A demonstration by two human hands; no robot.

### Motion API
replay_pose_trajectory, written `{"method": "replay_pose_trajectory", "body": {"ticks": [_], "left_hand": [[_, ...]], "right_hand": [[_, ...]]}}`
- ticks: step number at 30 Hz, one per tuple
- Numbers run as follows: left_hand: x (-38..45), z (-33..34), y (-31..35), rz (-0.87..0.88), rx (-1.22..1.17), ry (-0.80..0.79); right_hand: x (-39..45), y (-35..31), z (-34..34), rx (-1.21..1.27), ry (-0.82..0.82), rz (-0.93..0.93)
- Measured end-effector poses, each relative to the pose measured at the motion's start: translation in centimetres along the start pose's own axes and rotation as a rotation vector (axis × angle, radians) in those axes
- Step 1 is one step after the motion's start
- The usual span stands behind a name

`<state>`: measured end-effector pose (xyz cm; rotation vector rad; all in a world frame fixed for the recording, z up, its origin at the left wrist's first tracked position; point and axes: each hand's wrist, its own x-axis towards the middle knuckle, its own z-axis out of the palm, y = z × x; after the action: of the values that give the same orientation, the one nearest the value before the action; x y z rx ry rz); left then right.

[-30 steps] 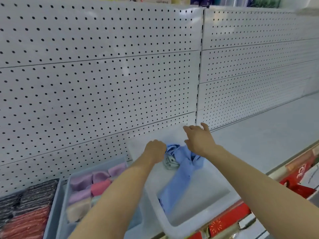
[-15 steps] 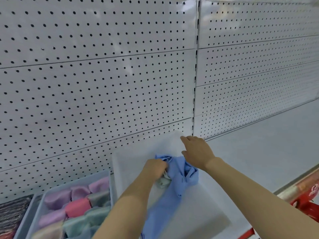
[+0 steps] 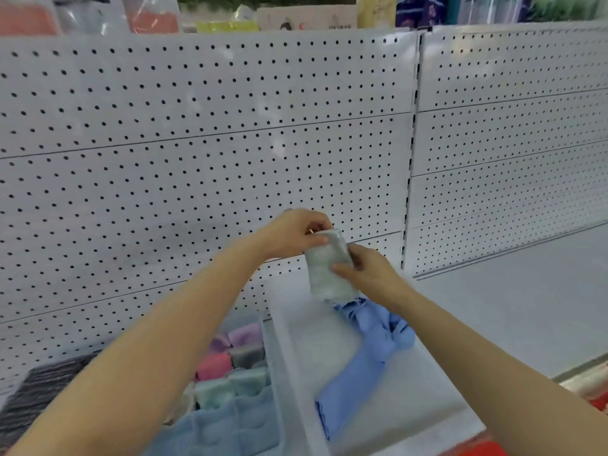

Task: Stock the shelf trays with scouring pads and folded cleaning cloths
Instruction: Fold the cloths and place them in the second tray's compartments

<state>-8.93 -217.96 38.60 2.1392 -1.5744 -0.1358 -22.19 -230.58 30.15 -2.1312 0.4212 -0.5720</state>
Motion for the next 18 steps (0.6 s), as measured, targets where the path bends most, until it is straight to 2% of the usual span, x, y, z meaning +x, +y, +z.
{"method": "replay_pose_trajectory", "body": {"ticks": [3,8,10,13,15,18], "left_hand": [[-3.3,-2.7,0.2,-0.024,-0.096,0.071],[-8.4,-4.9,-0.9,-0.132,-0.191,0.305],[-10.5,-5.4,-1.7,-0.225,-0.24,0.345],[-13.6,-5.7,-3.1,-0.408,-0.578,0.226],[-15.6,-5.4,-4.1,-0.438,-0.833,0.155],[-17.9,-4.7,-5.0,-0.403,-1.029,0.237]], "right_hand": [[-1.1,-3.7,1.8,0.171,0.061,-0.008],[-3.1,-8.4,5.5,0.524,-0.019,0.024],[-3.8,-10.1,7.2,0.625,-0.037,0.065],[-4.7,-12.0,9.2,0.743,-0.021,0.129],[-4.8,-12.8,10.3,0.762,0.013,0.161],[-5.1,-13.7,11.6,0.742,0.05,0.176]]}}
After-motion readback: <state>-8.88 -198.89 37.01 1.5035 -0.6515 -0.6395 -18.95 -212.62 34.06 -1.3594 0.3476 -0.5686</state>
